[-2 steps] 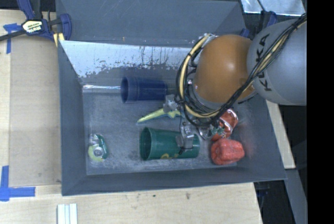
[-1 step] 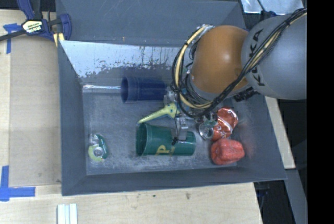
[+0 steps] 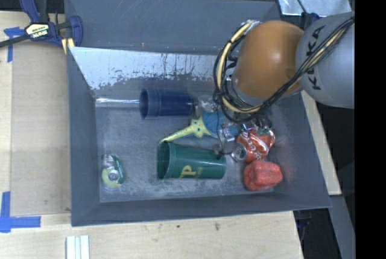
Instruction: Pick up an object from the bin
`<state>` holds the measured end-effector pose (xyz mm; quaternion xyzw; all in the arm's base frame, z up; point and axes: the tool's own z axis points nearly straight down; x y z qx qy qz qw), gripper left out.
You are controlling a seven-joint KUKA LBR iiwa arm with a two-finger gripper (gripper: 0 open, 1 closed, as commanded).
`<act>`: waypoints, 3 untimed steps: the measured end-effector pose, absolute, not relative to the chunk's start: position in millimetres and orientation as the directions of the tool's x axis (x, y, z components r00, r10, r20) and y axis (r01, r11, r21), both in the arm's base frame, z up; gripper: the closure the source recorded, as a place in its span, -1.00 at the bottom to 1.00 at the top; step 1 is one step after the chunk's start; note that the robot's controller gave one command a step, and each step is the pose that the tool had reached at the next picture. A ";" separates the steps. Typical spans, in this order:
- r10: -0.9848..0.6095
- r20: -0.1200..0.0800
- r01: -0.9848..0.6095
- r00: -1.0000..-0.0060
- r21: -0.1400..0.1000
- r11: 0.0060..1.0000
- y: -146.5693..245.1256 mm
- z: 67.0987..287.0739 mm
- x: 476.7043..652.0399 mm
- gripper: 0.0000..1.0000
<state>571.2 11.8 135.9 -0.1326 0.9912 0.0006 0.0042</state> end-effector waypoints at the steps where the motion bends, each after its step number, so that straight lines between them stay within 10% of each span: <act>1: -0.350 -0.007 -0.350 -0.937 -0.003 0.937 -7.7 131.4 572.1 -1.00; 2: -0.066 -0.013 -0.066 -0.998 0.002 0.998 -4.9 127.5 598.9 1.00; 3: -0.065 -0.013 -0.065 -0.998 0.002 0.998 -5.0 127.5 598.9 -1.00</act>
Offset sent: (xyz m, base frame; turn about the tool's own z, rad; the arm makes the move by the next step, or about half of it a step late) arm 0.0267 -0.0162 -0.0088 0.1989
